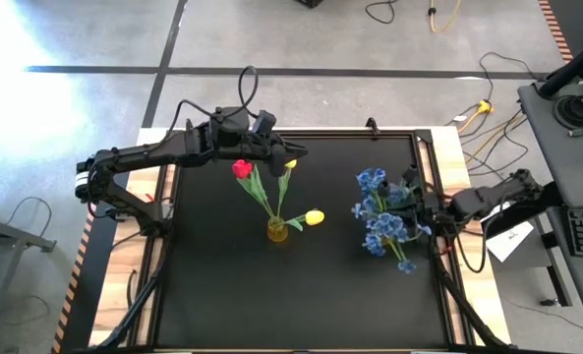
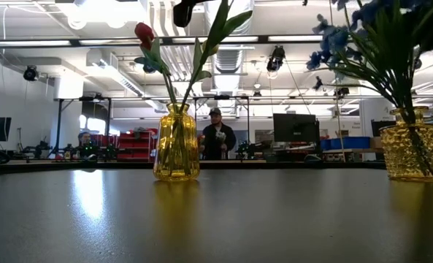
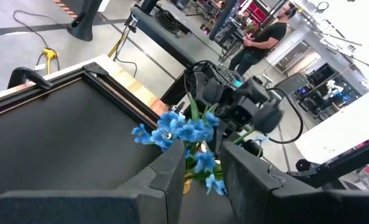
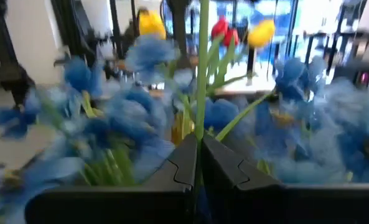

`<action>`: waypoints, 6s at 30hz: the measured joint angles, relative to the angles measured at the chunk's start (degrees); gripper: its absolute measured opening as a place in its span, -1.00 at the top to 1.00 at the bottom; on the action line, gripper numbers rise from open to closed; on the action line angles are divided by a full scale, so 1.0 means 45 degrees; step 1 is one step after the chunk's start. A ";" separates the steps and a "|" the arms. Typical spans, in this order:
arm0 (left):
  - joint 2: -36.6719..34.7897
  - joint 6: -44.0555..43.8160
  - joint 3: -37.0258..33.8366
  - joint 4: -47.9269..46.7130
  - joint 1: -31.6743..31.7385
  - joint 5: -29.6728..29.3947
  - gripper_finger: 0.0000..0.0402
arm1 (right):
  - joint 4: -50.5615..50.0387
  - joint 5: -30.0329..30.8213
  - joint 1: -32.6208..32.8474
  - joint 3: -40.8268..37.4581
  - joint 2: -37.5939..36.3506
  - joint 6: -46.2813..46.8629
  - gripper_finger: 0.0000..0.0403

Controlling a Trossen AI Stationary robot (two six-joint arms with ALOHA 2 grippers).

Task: Sort flowers into vase by color
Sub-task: Put the black flower into the right yellow vase, then return to Home Position

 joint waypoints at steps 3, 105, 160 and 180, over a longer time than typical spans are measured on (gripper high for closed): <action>0.0000 0.0090 0.0000 -0.0046 0.0017 0.0003 0.55 | -0.1640 -0.0004 0.0000 0.0530 0.0082 0.0770 0.88; -1.3037 0.6708 -1.6549 0.8004 0.1122 0.0793 0.55 | 0.4740 -0.4790 0.0000 0.1323 -0.1640 0.0791 0.03; -1.5956 0.9473 -1.8010 0.6674 -0.4036 0.2697 0.55 | 1.0592 -1.6882 0.0011 -0.2577 -0.1482 0.3159 0.03; -1.5966 0.7791 -1.8015 0.5601 -0.4027 0.1157 0.55 | 0.2145 -1.7294 -0.0001 -0.2579 -0.1404 0.0616 0.03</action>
